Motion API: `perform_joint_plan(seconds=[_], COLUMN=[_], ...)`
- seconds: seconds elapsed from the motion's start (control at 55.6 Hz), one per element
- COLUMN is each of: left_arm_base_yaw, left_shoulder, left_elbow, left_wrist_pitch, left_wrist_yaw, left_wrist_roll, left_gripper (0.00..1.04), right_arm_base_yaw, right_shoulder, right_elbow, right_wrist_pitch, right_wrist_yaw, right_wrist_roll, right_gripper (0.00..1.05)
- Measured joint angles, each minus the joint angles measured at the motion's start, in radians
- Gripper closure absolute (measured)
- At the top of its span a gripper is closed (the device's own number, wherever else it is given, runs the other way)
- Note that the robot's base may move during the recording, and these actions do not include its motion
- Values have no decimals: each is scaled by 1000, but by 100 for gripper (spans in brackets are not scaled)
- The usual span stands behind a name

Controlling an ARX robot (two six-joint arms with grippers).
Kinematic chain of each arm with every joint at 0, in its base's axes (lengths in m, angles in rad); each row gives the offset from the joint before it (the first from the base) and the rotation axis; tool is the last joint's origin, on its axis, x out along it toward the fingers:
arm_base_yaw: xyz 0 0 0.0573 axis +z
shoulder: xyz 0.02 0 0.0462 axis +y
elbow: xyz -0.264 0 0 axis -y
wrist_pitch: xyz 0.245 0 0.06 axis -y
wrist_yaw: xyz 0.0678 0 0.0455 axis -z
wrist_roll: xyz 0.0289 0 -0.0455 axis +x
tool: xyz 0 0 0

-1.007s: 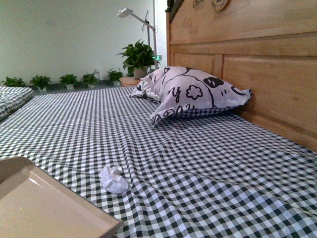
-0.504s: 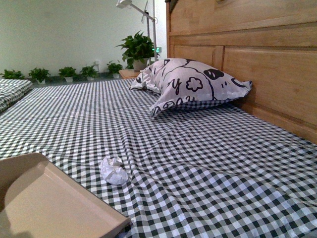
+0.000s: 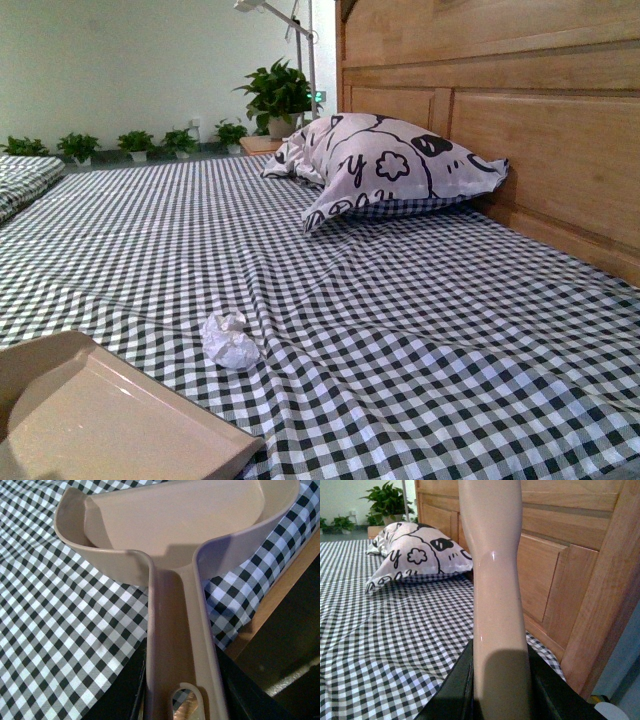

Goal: Clean up trash

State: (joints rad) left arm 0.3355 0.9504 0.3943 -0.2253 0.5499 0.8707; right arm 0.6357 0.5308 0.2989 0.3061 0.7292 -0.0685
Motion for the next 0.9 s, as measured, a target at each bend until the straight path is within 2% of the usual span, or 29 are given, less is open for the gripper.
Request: perform_joint_plan(seconds=[0.468,0.522,0.558,0.576,0.665,0.755,0.899], left_arm_base_yaw=[1,2,1,1,1,1,2], left_shoulder=[1,1,1,1,2,2,2], left_elbow=[0,0,0,0,0,0,0], left_wrist_pitch=[-3,-4,-4,-4,-4,-4,-4], left_wrist_yaw=[0,0,0,0,0,0,0], left_wrist_roll=[0,0,0,0,0,0,0], left_gripper=[77,77,77,77,77,77,77], right_arm_base_yaw=[-2,-39,-77,-85,-139,-171,-195], right_shoulder=[6,66,139,158,322,484,743], right_elbow=[6,98,159,167,218,274,391], right_wrist_pitch=[-27,-262,-352,-356,-283,-195,-104], right_wrist_yaw=[-11,-108,-198,-207,-357,-441,-519], right_wrist_roll=[21,97,148,151,159,154,115], right_gripper=[83,83,83,84,84,84,84])
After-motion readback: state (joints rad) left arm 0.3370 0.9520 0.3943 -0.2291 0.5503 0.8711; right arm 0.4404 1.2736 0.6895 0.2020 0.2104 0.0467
